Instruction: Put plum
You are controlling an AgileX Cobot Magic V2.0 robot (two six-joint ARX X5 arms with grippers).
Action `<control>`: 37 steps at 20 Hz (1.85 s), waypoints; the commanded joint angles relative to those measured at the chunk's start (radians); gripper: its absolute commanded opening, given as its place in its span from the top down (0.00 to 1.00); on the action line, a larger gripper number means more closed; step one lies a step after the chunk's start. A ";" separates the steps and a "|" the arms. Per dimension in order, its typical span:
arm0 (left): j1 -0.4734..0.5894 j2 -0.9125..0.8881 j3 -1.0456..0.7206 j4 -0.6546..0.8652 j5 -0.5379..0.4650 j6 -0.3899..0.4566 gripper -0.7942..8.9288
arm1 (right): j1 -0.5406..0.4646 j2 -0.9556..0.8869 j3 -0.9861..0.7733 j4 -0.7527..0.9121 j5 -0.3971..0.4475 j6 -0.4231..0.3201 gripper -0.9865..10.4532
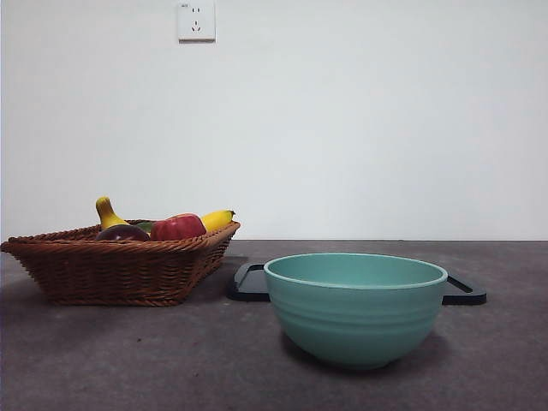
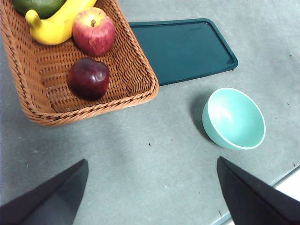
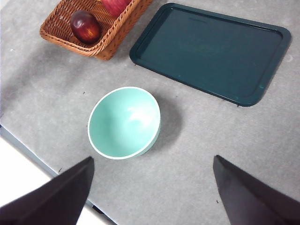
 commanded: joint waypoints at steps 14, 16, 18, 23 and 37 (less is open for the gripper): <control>-0.180 0.509 0.314 0.097 -0.247 -0.056 0.47 | 0.004 0.006 0.021 0.016 0.000 -0.004 0.56; -0.201 0.590 0.346 0.129 -0.267 -0.054 0.47 | 0.004 0.006 0.021 0.016 0.000 -0.004 0.56; -0.214 0.662 0.357 0.168 -0.272 -0.053 0.47 | 0.004 0.006 0.021 0.016 0.000 -0.004 0.56; -0.233 0.819 0.357 0.235 -0.343 -0.052 0.47 | 0.004 0.006 0.021 0.016 0.000 -0.005 0.56; -0.251 1.074 0.357 0.356 -0.403 -0.011 0.47 | 0.004 0.006 0.021 0.015 -0.001 -0.004 0.56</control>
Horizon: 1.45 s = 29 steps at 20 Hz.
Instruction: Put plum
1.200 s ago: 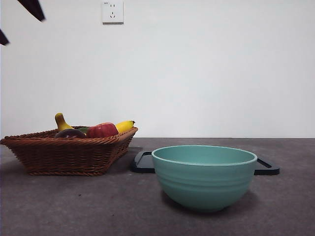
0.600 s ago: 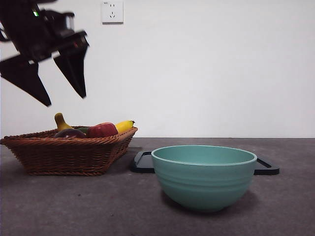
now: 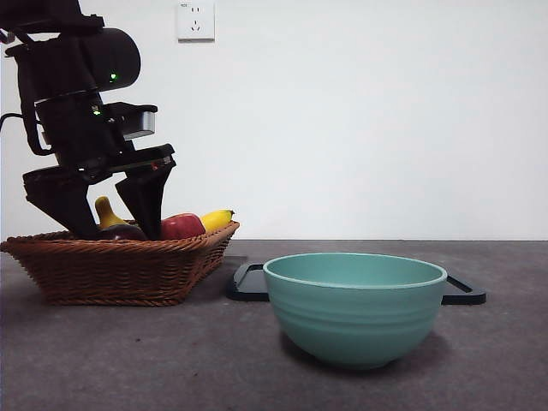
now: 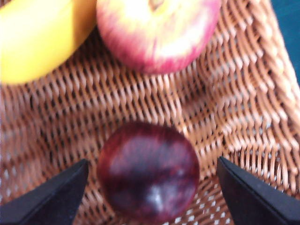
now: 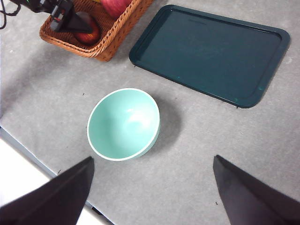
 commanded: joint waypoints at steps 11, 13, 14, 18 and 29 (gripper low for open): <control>-0.005 0.053 0.022 -0.008 -0.003 0.011 0.69 | 0.004 0.005 0.021 0.010 -0.001 -0.005 0.56; -0.005 0.048 0.023 -0.015 -0.002 0.011 0.70 | 0.004 0.005 0.021 0.010 -0.001 -0.005 0.56; -0.005 0.034 0.024 -0.024 -0.002 0.011 0.70 | 0.004 0.005 0.021 0.010 -0.001 -0.005 0.56; -0.031 -0.129 0.026 -0.066 0.002 0.010 0.70 | 0.004 0.005 0.021 0.010 -0.001 -0.005 0.56; -0.522 -0.264 0.026 -0.016 0.032 -0.017 0.69 | 0.004 0.005 0.021 0.010 -0.001 -0.004 0.56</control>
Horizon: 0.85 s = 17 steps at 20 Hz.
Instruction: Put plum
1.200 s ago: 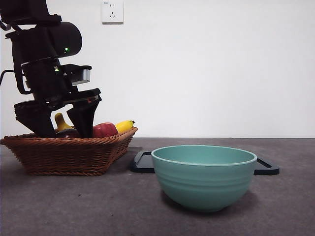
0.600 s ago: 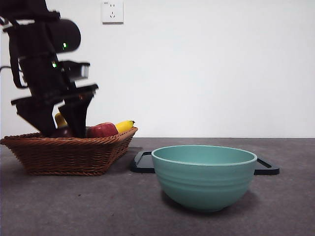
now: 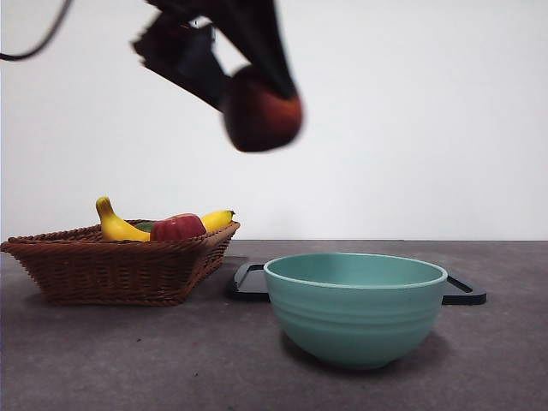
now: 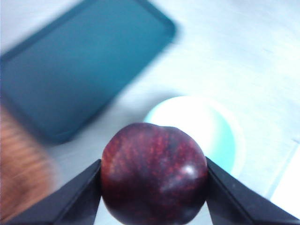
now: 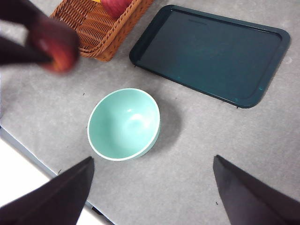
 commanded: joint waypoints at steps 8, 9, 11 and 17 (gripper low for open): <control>-0.138 0.270 0.023 0.148 -0.010 -0.004 0.69 | 0.004 0.006 0.021 0.010 -0.001 0.003 0.56; -0.142 0.293 0.023 0.155 -0.014 -0.004 0.69 | 0.004 0.006 0.021 0.009 -0.001 0.003 0.56; -0.146 0.340 0.023 0.163 -0.026 -0.003 0.69 | 0.004 0.006 0.021 0.009 -0.001 0.003 0.56; -0.146 0.401 0.023 0.175 -0.033 -0.001 0.68 | 0.004 0.006 0.021 0.009 -0.001 0.003 0.56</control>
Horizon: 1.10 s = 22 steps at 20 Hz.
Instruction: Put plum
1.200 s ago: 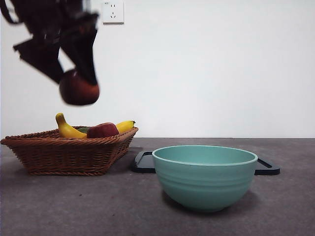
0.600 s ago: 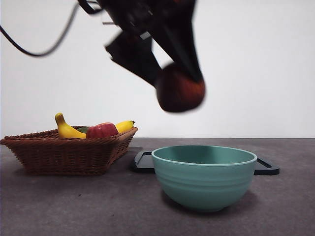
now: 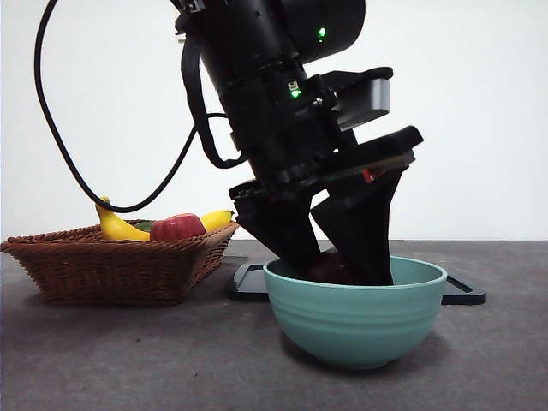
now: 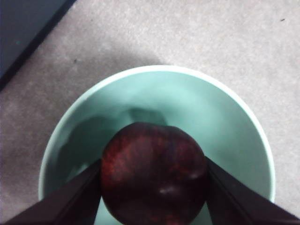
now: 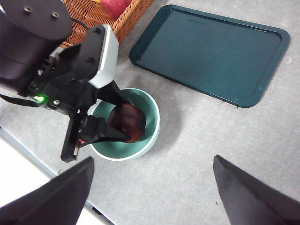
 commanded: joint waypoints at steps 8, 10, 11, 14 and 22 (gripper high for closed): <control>-0.019 0.022 0.023 0.011 -0.002 0.004 0.51 | 0.004 0.006 0.021 0.009 0.000 0.002 0.56; -0.020 0.021 0.026 0.007 -0.002 0.004 0.49 | 0.004 0.006 0.021 0.009 0.000 0.002 0.56; -0.020 0.021 0.033 -0.001 -0.002 0.004 0.49 | 0.004 0.006 0.021 0.009 -0.001 0.002 0.56; -0.019 0.012 0.076 -0.048 -0.002 0.005 0.49 | 0.004 0.006 0.021 0.009 0.000 0.002 0.56; 0.058 -0.201 0.147 -0.096 -0.003 -0.005 0.50 | 0.004 0.006 0.021 0.009 0.000 0.002 0.56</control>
